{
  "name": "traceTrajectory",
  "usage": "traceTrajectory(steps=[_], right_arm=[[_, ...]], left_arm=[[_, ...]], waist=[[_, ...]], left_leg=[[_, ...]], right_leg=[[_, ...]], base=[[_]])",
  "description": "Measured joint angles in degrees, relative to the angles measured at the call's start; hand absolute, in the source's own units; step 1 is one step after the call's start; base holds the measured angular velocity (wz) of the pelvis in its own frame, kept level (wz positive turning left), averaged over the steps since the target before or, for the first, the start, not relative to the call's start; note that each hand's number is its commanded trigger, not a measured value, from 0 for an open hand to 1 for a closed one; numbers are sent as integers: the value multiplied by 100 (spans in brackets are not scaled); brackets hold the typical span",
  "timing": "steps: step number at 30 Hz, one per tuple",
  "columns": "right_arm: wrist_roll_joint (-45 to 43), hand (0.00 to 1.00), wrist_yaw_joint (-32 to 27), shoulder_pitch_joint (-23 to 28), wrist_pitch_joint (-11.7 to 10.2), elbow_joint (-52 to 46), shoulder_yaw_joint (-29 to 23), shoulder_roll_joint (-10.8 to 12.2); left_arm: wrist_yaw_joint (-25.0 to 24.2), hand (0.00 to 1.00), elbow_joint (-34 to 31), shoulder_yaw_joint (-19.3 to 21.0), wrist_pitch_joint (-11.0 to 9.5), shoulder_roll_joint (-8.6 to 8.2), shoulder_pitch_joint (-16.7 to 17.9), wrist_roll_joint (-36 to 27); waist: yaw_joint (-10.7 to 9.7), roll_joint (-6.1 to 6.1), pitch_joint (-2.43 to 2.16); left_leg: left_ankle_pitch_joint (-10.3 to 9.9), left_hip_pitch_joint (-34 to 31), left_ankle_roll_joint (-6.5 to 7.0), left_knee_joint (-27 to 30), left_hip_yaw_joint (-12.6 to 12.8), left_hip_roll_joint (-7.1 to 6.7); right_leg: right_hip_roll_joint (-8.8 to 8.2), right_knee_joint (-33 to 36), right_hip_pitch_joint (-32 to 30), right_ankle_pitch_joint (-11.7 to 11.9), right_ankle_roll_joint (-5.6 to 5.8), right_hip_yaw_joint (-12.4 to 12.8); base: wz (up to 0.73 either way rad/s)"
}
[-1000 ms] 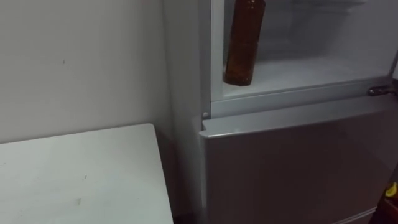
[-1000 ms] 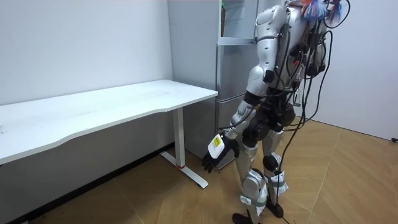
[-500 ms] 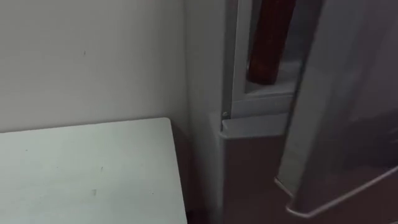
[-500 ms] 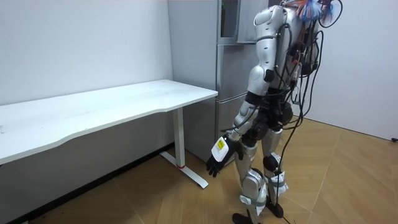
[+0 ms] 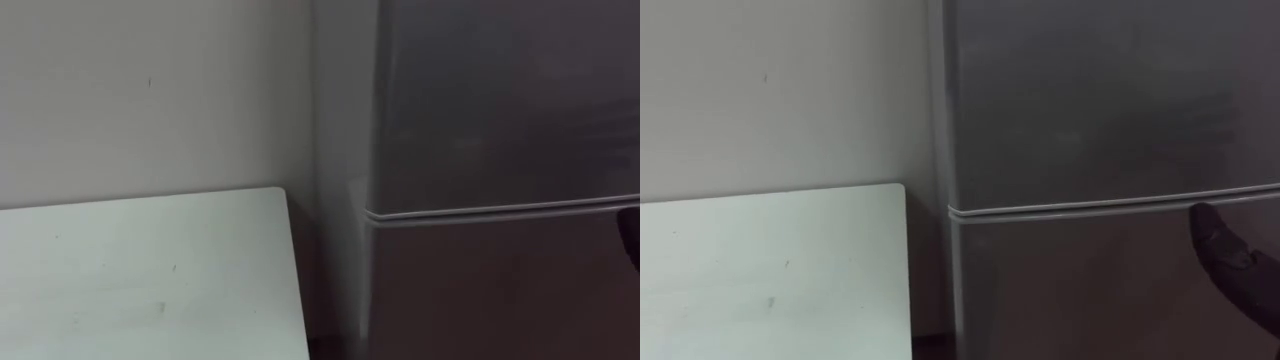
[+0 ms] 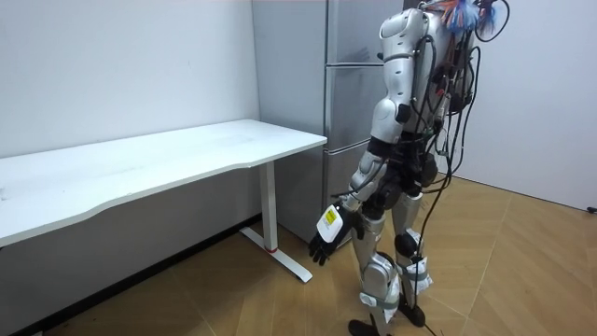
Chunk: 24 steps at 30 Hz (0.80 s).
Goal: Put the bottle in the upper fridge
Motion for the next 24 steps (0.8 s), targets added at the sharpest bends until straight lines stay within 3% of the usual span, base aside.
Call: traceTrajectory(steps=[17, 24], right_arm=[[-197, 0, 413, -5, 0, -2, 0, 2], [-183, 0, 674, -7, 4, 268, 279, 0]], left_arm=[[-46, 0, -18, 3, 48, -2, -9, 9], [-48, 0, -248, -1, 55, 40, -12, 14]], waist=[[15, -18, -5], [27, -125, 14]], left_leg=[[0, -10, 1, 16, -97, -5], [1, -7, 1, 11, -93, -1]], right_leg=[[-5, 0, 21, 1, -2, -81], [-5, -3, 16, 2, -2, -88]], base=[[2], [0]])
